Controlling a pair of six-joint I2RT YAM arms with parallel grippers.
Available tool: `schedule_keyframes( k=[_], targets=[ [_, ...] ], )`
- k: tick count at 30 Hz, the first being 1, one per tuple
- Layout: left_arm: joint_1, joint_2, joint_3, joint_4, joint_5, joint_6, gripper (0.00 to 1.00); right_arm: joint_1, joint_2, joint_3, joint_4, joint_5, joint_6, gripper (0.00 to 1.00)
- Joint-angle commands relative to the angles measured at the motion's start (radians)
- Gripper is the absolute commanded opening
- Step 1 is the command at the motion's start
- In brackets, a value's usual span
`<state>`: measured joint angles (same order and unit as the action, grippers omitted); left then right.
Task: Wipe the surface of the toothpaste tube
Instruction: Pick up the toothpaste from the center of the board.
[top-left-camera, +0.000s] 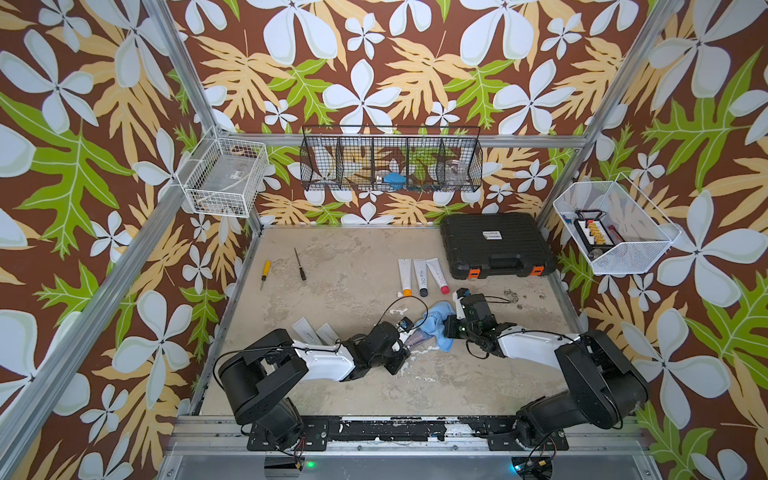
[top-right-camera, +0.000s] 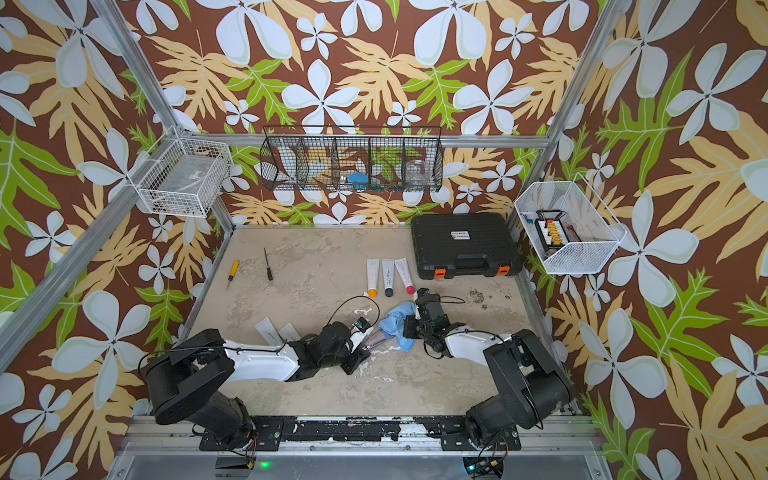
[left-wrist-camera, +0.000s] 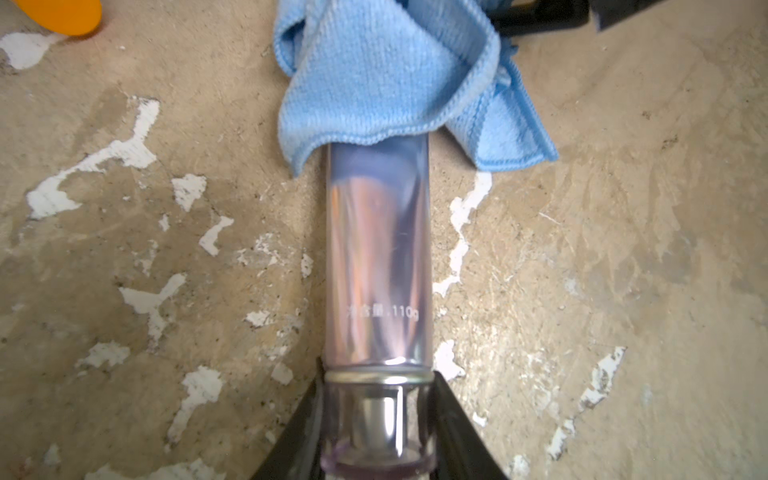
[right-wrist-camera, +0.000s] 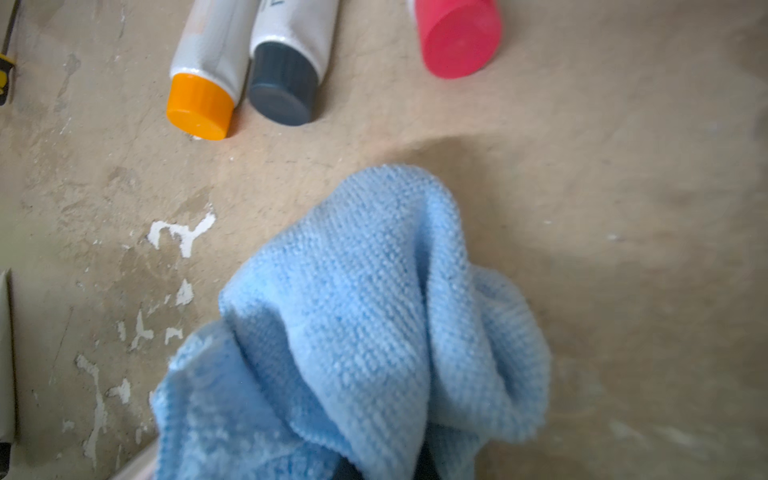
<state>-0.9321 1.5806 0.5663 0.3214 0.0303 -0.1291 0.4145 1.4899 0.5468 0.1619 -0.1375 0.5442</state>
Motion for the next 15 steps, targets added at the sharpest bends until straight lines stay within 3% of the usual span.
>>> schedule_keyframes(
  k=[1,9,15],
  targets=[
    [0.0,-0.008,-0.002,0.025,-0.011,0.002,0.22,-0.029,-0.031,0.036,-0.141,-0.028,-0.053,0.0],
    [0.004,-0.038,-0.016,0.009,-0.077,-0.035,0.24,-0.13,-0.194,0.108,-0.275,-0.052,-0.097,0.0],
    [0.033,-0.076,-0.034,-0.025,-0.11,-0.079,0.22,-0.142,-0.297,0.084,-0.286,-0.074,-0.053,0.0]
  ],
)
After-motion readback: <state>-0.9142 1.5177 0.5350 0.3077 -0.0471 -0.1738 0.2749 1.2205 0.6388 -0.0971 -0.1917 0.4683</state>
